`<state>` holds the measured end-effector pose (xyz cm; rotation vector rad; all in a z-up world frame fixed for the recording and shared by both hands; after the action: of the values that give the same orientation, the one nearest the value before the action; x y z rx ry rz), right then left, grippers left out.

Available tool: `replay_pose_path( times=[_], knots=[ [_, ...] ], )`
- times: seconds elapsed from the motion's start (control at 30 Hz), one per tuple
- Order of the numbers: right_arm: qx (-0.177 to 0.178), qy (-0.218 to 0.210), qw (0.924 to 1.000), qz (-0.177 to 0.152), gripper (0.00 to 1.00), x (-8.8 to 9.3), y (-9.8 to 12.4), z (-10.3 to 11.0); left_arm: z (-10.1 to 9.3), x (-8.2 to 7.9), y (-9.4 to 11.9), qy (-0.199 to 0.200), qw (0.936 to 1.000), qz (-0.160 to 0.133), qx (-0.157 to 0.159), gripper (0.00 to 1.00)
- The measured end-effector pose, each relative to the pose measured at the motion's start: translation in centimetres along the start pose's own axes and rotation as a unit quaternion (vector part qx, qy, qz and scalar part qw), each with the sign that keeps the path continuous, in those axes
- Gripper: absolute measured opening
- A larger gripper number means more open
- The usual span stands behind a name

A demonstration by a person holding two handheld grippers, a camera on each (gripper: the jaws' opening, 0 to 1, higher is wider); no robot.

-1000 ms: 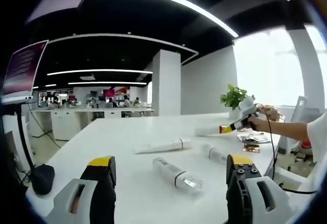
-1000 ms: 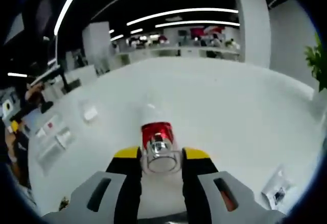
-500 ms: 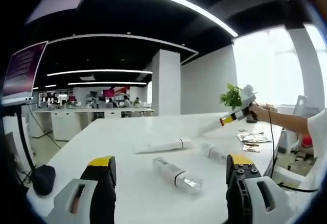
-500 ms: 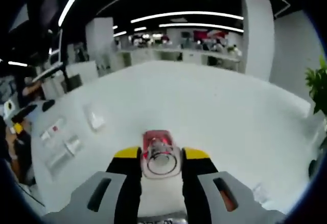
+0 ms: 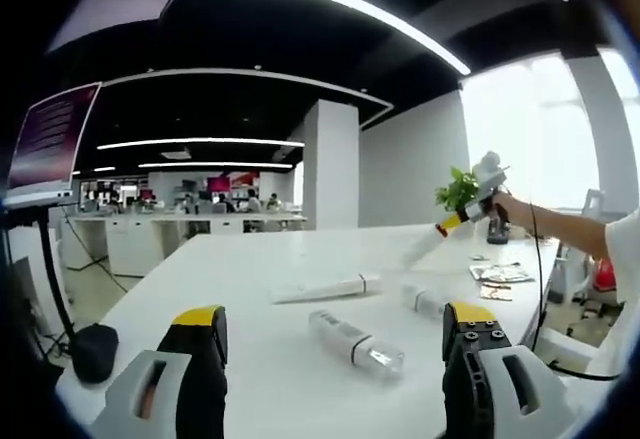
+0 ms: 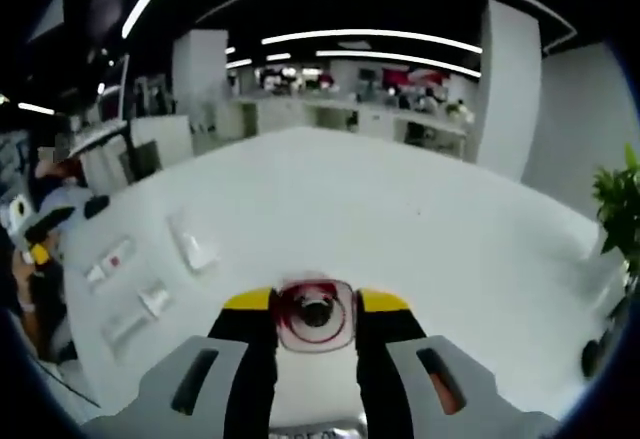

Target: Arrange the skincare products in the storage area until every visible bottle or jar stands upright without overlapping.

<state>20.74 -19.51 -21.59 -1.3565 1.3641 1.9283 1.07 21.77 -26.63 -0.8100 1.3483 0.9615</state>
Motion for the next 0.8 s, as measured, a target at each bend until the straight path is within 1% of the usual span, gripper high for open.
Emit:
replay_pose_path(
  times=[0.13, 0.33, 0.4, 0.53, 0.73, 0.8],
  knots=[
    [0.000, 0.008, 1.0000, -0.003, 0.27, -0.8, 0.6, 0.2, -0.1, -0.2, 0.1, -0.003, 1.0000, -0.002, 0.000, 0.92],
    [0.002, 0.010, 0.9999, -0.010, 0.27, -1.7, 0.8, 0.4, -0.2, -0.1, 0.0, -0.003, 1.0000, -0.001, 0.001, 0.92],
    [0.002, 0.004, 0.9996, -0.028, 0.27, -2.3, 0.9, 0.4, -0.3, 0.0, -0.1, -0.003, 1.0000, 0.000, 0.003, 0.92],
    [0.002, -0.001, 0.9991, -0.042, 0.27, -3.1, 0.5, 0.4, -0.6, 0.1, -0.2, -0.006, 1.0000, 0.002, 0.008, 0.92],
    [0.002, 0.002, 0.9988, -0.049, 0.27, -3.8, -0.2, 0.6, -0.7, -0.2, -0.1, -0.005, 0.9999, -0.005, 0.011, 0.92],
    [0.005, 0.000, 0.9982, -0.060, 0.27, -4.0, -0.6, 0.6, -0.6, -0.2, -0.1, -0.005, 0.9999, -0.005, 0.009, 0.92]
  ],
)
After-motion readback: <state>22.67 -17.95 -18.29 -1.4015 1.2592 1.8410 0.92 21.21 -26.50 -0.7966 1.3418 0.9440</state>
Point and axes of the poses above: the point that each gripper's makers call its tool centre point, and the gripper's own axes: y roughly backward along the fingers, z roughly to its left, x roughly out of its underside, the point moved 5 cm from there along y, roughly backward along the fingers, and after that the axes turned 9 degrees about -y, right-handed, at the moved point
